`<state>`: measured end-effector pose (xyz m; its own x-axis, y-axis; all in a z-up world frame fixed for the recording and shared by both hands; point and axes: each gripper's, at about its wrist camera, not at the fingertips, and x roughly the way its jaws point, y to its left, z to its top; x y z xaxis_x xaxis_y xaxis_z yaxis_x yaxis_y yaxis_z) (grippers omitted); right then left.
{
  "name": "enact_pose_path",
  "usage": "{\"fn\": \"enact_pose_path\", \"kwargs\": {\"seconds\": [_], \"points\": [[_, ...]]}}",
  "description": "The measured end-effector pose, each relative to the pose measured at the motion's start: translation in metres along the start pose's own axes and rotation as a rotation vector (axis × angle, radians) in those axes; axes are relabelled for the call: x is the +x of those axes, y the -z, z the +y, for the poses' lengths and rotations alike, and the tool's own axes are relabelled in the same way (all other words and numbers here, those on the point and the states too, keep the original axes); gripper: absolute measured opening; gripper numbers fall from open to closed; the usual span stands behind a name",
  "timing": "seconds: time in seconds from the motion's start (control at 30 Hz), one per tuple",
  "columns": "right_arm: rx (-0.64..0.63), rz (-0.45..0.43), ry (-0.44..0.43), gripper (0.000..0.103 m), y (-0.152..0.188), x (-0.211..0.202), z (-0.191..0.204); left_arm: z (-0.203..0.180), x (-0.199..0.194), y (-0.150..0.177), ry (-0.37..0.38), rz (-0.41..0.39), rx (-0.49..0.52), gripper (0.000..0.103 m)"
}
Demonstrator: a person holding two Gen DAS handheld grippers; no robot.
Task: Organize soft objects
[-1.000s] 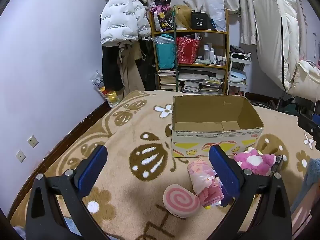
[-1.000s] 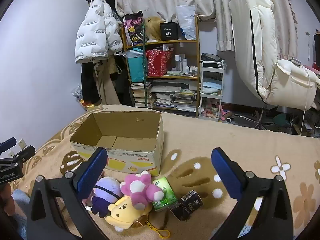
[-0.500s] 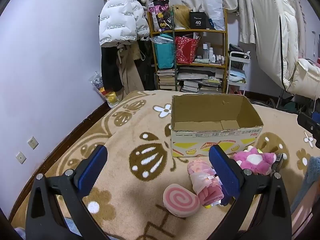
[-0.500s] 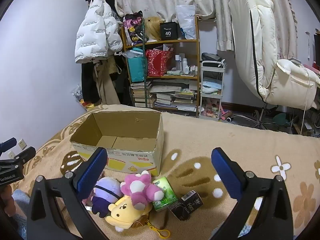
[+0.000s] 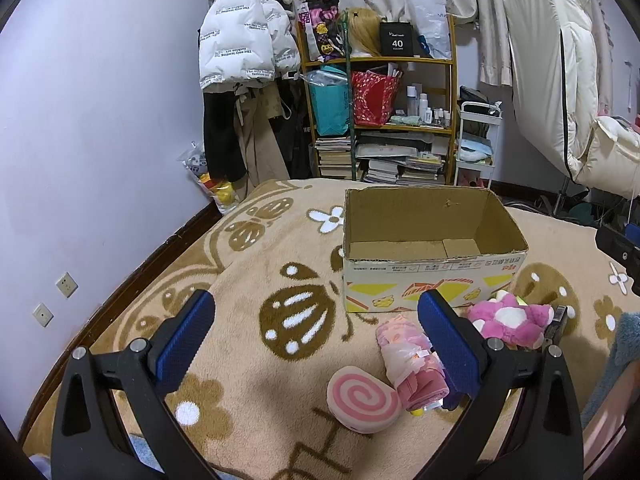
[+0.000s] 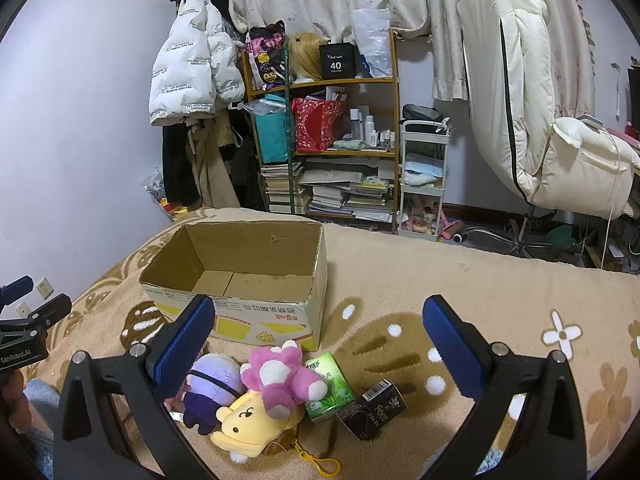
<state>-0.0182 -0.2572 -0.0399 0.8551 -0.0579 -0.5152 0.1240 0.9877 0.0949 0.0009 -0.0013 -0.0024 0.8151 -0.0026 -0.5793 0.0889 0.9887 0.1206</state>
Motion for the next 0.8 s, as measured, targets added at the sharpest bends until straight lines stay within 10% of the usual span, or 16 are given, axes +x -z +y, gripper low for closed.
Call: {"fn": "enact_pose_path", "kwargs": {"seconds": [0.8], "points": [[0.005,0.002,0.000,0.103,0.0022,-0.0013,0.0006,0.0012,-0.0002,0.0008,-0.001,0.003,0.004,0.101]]}}
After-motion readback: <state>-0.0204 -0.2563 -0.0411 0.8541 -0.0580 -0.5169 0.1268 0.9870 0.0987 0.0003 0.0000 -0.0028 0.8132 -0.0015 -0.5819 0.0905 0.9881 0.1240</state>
